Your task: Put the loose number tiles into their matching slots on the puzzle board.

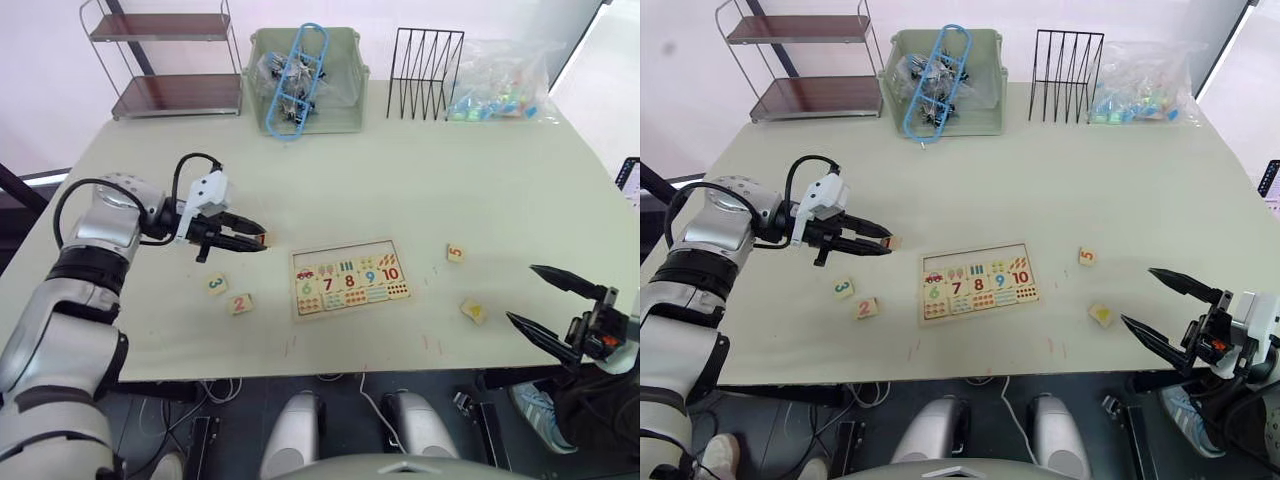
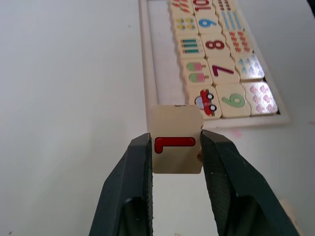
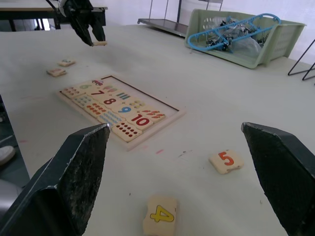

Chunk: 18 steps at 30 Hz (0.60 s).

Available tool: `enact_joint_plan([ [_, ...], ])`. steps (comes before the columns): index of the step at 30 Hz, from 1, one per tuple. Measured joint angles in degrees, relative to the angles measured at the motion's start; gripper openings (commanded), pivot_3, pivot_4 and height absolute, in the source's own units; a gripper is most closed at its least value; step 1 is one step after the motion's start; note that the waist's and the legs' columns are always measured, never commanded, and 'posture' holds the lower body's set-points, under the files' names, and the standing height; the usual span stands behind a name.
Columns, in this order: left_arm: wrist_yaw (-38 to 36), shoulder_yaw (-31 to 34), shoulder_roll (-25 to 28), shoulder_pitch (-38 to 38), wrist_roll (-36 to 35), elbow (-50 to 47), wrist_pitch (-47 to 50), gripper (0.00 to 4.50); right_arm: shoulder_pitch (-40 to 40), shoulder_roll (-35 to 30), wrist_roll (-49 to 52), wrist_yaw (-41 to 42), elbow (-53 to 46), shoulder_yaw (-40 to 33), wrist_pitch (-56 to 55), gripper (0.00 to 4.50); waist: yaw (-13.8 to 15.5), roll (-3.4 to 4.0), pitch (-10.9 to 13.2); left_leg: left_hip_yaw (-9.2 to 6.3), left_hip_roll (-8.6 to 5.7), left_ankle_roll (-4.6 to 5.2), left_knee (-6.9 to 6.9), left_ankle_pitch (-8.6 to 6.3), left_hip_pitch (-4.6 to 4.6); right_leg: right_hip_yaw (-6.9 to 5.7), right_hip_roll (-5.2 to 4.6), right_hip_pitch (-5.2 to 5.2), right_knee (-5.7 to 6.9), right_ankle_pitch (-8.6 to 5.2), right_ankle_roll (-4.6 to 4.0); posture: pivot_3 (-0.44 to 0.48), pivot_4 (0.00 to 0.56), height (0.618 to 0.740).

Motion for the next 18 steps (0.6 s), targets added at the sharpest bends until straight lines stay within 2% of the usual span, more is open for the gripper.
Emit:
enact_joint_plan([
  [3, 3.0, 4.0, 0.1, 2.5, -0.3, -7.3, 7.1, 0.91, -1.4, 0.0, 0.0, 0.7, 1.5, 0.5, 0.0, 4.5, 0.0, 0.0, 0.0, 0.0, 0.0, 0.0, 0.0, 0.0, 0.0, 0.01, -0.01, 0.0, 0.0, 0.0, 0.0, 0.0, 0.15, 0.74],
  [9, 7.0, 6.3, 1.1, 8.5, 1.2, -21.3, 17.1, 0.91, -2.4, -0.6, 0.0, 2.0, 3.7, 0.7, 0.1, 4.5, 0.0, 0.01, 0.0, 0.0, 0.01, 0.0, 0.0, 0.0, 0.02, 0.02, 0.0, 0.0, 0.01, 0.0, 0.0, 0.0, 0.15, 0.74],
  [18, 9.5, 7.9, 1.0, 8.7, 1.9, -31.7, 27.6, 0.91, -4.1, -2.4, 0.0, 6.5, 10.3, 0.2, -0.7, 4.5, 0.0, 0.02, 0.0, 0.03, -0.03, 0.0, 0.0, 0.0, 0.03, 0.03, 0.0, 0.01, 0.01, 0.0, 0.0, 0.0, 0.15, 0.74],
])
